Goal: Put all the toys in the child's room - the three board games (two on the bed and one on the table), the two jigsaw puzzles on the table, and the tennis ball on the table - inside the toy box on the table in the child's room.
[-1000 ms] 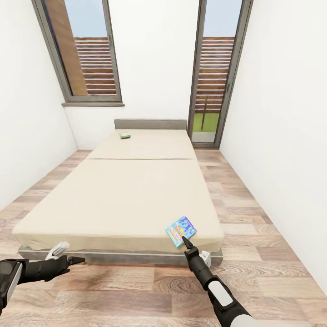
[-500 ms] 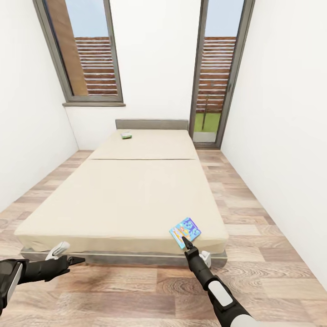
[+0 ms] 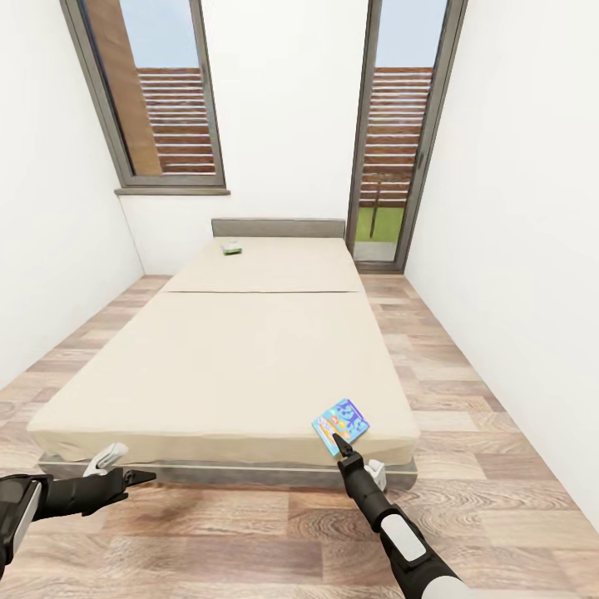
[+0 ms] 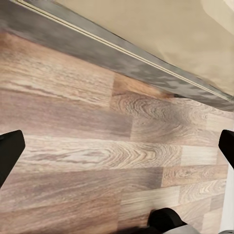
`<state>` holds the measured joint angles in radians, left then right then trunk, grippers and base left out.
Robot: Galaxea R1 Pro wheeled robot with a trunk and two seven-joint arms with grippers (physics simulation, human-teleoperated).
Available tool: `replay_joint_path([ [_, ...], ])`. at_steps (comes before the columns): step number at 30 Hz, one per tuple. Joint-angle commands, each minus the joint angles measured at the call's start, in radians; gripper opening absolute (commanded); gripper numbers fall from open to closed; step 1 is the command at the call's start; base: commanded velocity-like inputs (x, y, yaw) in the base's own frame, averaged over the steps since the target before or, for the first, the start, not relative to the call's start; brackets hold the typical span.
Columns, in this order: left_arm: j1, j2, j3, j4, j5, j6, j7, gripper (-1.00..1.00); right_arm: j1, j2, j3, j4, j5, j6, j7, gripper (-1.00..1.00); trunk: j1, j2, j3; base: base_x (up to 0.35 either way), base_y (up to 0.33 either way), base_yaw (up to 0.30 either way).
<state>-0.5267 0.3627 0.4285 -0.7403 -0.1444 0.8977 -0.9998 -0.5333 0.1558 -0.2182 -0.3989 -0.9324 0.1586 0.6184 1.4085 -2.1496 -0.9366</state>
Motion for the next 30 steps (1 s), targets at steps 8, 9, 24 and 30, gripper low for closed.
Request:
replay_joint_path([
  [8,-0.001,-0.001,0.004,-0.001,-0.011,0.005,-0.010,1.00,-0.001,0.001,-0.004,0.000,-0.010,0.010,0.005,1.00,0.000,0.000,-0.001,0.088,0.014,0.000],
  [9,-0.001,-0.001,0.004,-0.001,-0.011,0.005,-0.010,1.00,-0.001,0.001,-0.004,0.000,-0.010,0.010,0.005,1.00,0.000,0.000,-0.001,0.128,0.014,0.000],
  [24,0.000,-0.004,0.004,-0.001,-0.011,0.004,-0.010,1.00,-0.001,0.001,-0.003,0.000,-0.010,0.010,0.006,1.00,0.000,0.000,-0.001,0.025,0.003,0.000],
  [30,0.000,-0.004,0.004,-0.001,-0.011,0.004,-0.010,1.00,-0.001,0.001,-0.003,0.000,-0.010,0.010,0.006,1.00,0.000,0.000,-0.001,0.000,0.000,0.000],
])
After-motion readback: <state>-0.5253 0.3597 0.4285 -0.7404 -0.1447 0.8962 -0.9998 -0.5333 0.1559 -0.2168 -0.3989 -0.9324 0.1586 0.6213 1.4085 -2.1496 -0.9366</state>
